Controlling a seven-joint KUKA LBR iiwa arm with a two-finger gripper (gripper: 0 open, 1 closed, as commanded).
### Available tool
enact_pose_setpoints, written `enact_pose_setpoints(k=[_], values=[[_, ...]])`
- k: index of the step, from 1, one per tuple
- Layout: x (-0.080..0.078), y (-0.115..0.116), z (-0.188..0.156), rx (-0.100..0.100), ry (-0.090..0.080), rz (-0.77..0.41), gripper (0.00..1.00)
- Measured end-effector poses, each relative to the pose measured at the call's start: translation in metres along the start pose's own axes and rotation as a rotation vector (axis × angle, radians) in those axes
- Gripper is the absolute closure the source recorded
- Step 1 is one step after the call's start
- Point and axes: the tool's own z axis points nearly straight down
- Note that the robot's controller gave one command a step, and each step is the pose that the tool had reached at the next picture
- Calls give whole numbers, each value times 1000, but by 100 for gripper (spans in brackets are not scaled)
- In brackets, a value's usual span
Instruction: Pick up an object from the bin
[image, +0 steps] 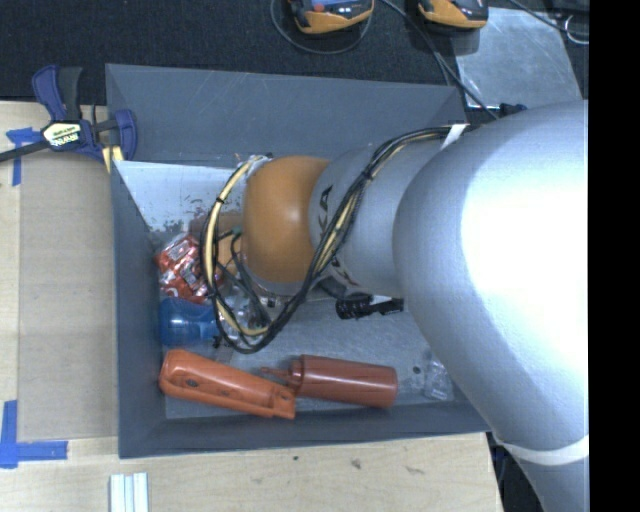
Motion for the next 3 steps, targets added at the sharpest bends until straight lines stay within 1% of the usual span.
enact_pose_setpoints(k=[1, 2, 3], values=[[19, 0, -1, -7, -15, 63, 0], [-1, 1, -2, -2, -1, -1, 100], [-1, 1, -2, -2, -1, 0, 100]])
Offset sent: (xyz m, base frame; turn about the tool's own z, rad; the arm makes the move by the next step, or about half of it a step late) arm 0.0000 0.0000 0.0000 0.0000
